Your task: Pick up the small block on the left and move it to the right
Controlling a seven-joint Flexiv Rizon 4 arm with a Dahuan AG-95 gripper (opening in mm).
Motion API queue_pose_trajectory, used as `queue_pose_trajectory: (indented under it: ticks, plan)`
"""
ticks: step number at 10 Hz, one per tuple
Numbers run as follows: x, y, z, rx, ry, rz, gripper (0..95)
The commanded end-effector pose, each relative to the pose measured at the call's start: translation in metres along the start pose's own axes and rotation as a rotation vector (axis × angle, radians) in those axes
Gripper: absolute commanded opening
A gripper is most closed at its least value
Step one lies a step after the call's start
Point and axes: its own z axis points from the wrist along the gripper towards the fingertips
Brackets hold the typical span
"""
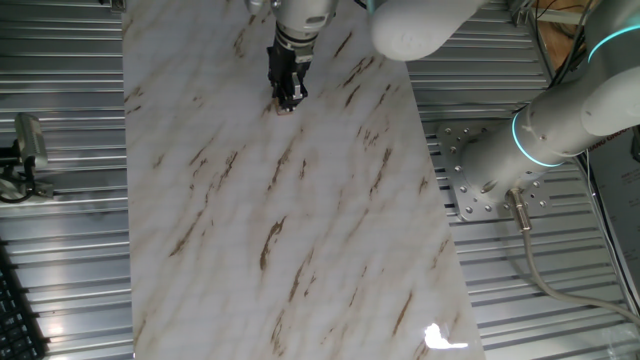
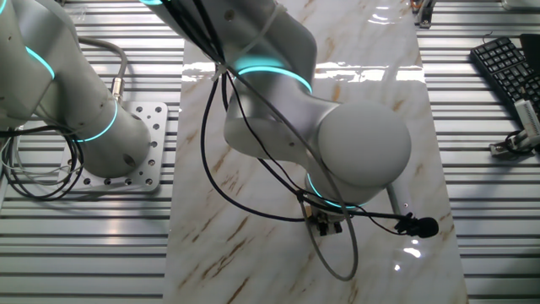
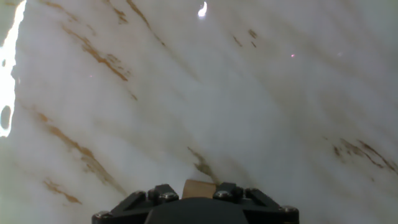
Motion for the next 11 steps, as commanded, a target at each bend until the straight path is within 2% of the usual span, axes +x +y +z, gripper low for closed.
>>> queue_pose_trajectory:
  ticks: [1, 4, 7, 11]
  plan:
    - [0.0, 0.0, 0.0, -0.003, -0.001, -0.004, 0.0]
    - [-0.001, -0.002, -0.002, -0.012, -0.008, -0.024, 0.0]
    - [-0.007, -0.008, -0.016, -0.02, 0.022, -0.041, 0.0]
    - [-0.015, -0.008, -0.021, -0.017, 0.022, -0.045, 0.0]
